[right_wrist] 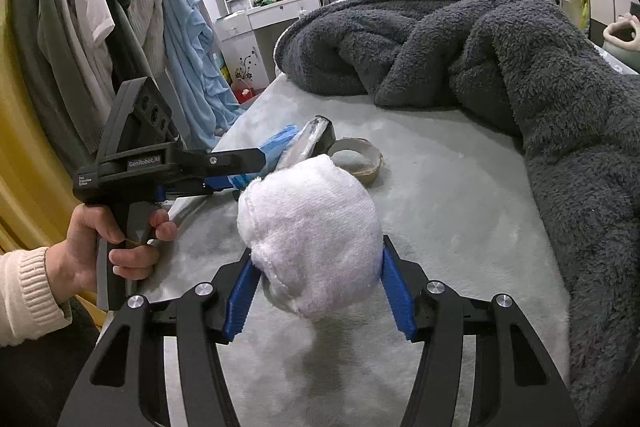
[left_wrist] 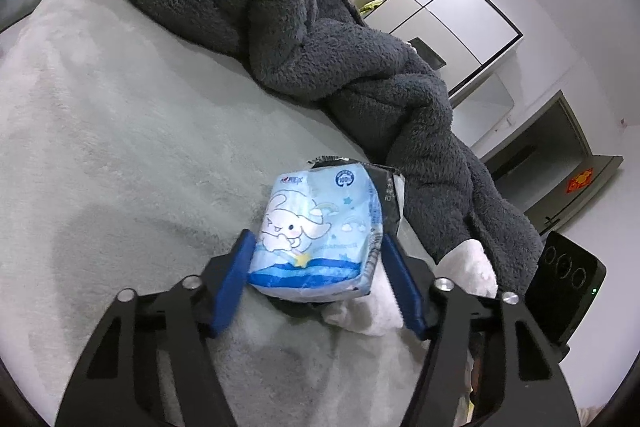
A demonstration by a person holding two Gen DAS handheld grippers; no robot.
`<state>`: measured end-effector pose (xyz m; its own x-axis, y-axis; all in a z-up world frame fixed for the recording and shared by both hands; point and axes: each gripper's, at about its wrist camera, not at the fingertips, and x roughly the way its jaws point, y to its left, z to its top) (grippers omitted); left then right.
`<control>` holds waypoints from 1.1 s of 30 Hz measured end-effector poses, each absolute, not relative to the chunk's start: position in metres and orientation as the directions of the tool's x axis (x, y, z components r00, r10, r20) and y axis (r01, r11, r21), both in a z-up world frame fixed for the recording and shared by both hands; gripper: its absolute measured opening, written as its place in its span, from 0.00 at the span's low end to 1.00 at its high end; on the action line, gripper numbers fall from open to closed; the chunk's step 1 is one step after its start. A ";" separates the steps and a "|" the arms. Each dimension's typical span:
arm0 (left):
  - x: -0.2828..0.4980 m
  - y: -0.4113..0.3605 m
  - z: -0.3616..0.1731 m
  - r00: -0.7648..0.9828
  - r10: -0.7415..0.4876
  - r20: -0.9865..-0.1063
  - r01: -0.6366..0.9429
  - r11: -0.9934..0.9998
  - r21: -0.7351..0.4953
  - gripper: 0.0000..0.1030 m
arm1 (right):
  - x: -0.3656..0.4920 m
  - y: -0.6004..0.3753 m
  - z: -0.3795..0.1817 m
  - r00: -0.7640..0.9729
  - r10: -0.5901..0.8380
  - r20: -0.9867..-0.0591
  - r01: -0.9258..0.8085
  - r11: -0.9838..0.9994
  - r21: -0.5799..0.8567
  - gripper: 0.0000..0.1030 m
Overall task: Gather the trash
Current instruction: 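Close the left tool on the blue wipes pack while the right tool grasps the white tissue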
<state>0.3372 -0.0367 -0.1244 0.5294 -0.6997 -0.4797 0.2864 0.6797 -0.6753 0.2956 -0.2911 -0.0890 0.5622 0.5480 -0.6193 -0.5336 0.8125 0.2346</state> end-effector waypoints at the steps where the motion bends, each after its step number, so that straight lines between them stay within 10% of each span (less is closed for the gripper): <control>1: 0.337 -0.036 -0.124 0.532 -0.698 -0.479 0.284 0.680 -0.676 0.59 | 0.295 -0.290 -0.089 0.562 0.547 -0.621 -0.534 0.813 0.233 0.57; 33: 0.253 0.016 -0.065 0.716 -0.381 -0.585 0.247 0.922 -0.298 0.54 | 0.274 -0.220 -0.073 0.573 0.528 -0.628 -0.413 0.847 0.335 0.57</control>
<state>0.2534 0.0165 -0.0647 0.7156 -0.3813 -0.5853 0.2473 0.9219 -0.2982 0.2744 -0.2201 -0.0732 0.5726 0.5276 -0.6275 -0.4128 0.8469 0.3353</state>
